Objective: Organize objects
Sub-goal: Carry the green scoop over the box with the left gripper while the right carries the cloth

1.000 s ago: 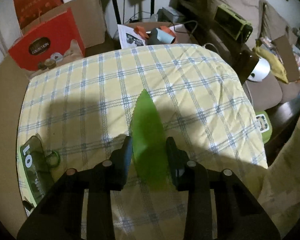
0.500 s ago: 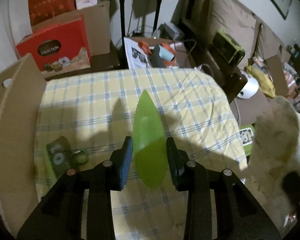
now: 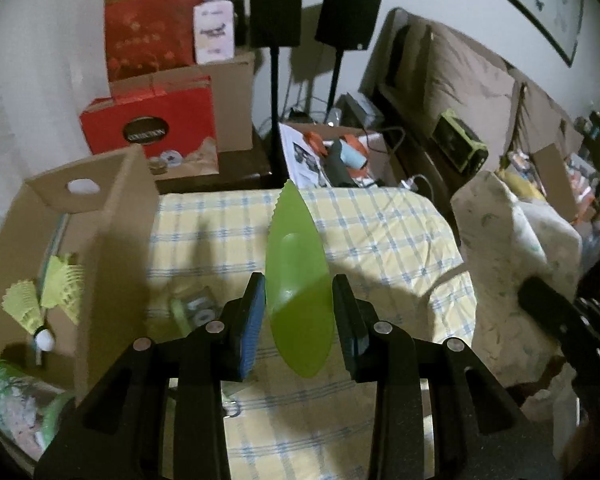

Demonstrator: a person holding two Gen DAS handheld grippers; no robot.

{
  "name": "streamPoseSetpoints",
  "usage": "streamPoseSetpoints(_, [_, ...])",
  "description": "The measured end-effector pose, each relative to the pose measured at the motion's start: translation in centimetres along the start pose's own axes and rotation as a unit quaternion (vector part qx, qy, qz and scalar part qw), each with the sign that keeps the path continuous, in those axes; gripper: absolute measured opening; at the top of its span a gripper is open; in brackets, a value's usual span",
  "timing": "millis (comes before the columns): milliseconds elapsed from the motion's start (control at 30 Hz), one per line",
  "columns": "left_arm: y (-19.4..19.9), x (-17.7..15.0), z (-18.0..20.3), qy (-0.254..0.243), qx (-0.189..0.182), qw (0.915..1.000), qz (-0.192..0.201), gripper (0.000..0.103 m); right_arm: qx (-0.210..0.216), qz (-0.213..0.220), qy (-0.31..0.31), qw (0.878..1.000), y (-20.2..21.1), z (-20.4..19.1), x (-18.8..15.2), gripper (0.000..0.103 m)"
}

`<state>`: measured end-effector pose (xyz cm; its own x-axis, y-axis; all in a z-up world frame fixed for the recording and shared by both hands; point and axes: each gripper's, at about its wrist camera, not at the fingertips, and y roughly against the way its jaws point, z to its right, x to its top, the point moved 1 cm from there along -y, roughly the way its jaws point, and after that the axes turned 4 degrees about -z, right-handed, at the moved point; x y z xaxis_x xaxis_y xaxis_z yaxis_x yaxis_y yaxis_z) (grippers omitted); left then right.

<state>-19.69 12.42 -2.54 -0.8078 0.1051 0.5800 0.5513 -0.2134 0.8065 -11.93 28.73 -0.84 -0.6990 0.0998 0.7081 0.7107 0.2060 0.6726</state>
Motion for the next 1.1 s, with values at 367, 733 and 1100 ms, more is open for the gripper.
streamPoseSetpoints(367, [3.3,-0.6,-2.7,0.012,0.021,0.9994,0.026,0.031,-0.016,-0.003,0.034,0.999,-1.4,-3.2,1.2,0.013])
streamPoseSetpoints(733, [6.9,-1.0,-5.9,0.026,0.041,0.9977,0.046,0.031,-0.032,0.017,0.068,0.997,-1.8,-7.1,2.3,0.013])
streamPoseSetpoints(1100, [9.5,-1.7,-10.0,0.052,0.063,0.9945,0.066,0.031,-0.014,0.014,0.090,0.996,-2.0,-11.7,3.3,0.013])
